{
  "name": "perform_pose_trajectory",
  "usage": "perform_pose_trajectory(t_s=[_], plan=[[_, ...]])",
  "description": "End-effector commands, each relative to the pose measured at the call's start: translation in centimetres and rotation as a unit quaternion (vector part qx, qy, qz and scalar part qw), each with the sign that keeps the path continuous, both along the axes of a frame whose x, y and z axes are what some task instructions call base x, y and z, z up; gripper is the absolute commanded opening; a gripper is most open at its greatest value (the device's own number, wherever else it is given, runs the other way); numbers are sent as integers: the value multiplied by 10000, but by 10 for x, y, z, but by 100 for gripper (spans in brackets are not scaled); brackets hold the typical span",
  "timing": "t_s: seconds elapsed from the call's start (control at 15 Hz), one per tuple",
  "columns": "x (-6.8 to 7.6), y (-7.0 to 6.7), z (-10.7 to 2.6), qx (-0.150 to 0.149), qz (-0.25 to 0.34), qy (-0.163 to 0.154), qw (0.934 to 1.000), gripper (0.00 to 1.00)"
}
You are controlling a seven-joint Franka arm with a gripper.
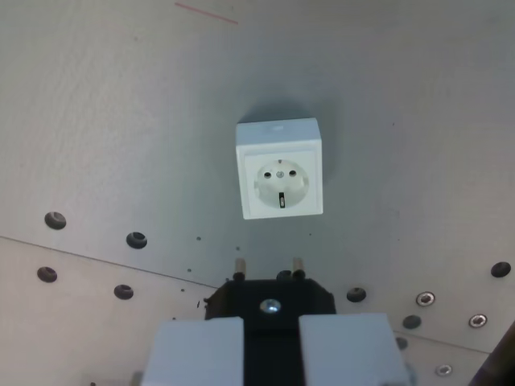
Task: Move above the white socket
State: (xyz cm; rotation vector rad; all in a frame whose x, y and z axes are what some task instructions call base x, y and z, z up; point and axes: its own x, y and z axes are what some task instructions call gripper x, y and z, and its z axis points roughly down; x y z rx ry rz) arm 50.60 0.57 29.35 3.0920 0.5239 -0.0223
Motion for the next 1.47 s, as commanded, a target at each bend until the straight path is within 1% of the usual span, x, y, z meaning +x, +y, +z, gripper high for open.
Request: perform_pose_trajectory(t_s=[0.07, 0.33, 0.67, 1.47], plan=[[-2, -2, -7, 6, 53, -134, 9999, 0], [-4, -4, -17, 17, 104, -248, 9996, 0], [-10, -8, -33, 41, 179, -369, 9992, 0], [-24, -18, -82, 7, 265, -278, 9993, 0]])
